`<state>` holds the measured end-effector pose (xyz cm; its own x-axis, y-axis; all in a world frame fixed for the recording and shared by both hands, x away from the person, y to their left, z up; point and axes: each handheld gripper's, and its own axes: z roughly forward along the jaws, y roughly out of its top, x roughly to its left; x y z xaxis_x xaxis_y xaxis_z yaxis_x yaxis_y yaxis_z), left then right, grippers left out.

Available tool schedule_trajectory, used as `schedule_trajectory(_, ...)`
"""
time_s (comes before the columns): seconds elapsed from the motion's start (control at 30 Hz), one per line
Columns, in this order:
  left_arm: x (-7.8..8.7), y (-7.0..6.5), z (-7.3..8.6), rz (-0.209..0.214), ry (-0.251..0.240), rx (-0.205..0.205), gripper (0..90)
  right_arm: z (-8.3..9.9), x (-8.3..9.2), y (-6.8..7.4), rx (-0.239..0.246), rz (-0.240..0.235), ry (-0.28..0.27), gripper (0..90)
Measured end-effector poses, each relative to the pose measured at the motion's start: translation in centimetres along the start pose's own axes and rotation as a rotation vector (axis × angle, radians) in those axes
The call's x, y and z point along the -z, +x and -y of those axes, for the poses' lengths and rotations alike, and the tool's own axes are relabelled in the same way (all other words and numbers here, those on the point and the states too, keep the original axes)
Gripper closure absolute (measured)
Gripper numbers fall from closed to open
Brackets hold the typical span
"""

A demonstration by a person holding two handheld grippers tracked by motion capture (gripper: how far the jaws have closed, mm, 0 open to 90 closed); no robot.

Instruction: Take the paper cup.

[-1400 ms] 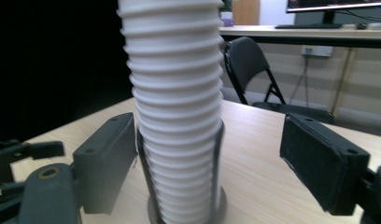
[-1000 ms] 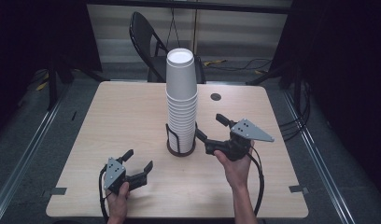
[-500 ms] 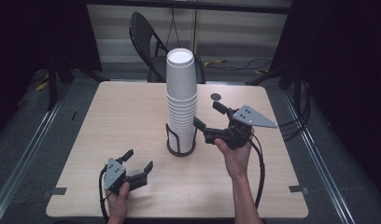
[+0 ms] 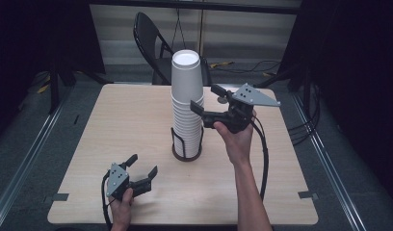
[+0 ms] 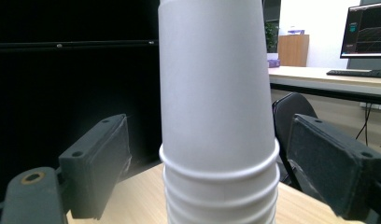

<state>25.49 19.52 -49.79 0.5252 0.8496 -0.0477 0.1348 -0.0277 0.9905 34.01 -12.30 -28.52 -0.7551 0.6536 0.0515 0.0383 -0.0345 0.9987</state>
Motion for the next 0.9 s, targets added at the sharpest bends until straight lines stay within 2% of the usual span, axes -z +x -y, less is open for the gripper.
schedule_trajectory(0.1,0.0,0.0,0.0,-0.001,0.003,-0.009,16.0,-0.6,-0.4,-0.3,-0.002,0.002,0.010,12.6)
schedule_trajectory(0.23,0.0,0.0,0.0,-0.002,0.001,0.001,16.0,-1.2,-1.3,-0.7,-0.005,-0.017,0.028,12.7)
schedule_trajectory(0.47,0.0,0.0,0.0,-0.001,-0.001,0.003,16.0,-1.8,-2.8,-0.8,0.002,-0.008,0.059,12.7)
schedule_trajectory(0.63,0.0,0.0,0.0,0.000,-0.004,0.002,16.0,-1.9,-3.8,-1.0,-0.001,-0.019,0.068,12.7)
schedule_trajectory(0.8,0.0,0.0,0.0,-0.001,-0.008,0.007,16.0,-1.7,-4.7,-0.8,0.012,-0.002,0.088,11.3)
schedule_trajectory(0.9,0.1,0.0,0.0,0.002,-0.010,0.007,16.0,-1.6,-5.1,-0.9,0.010,-0.008,0.096,10.3)
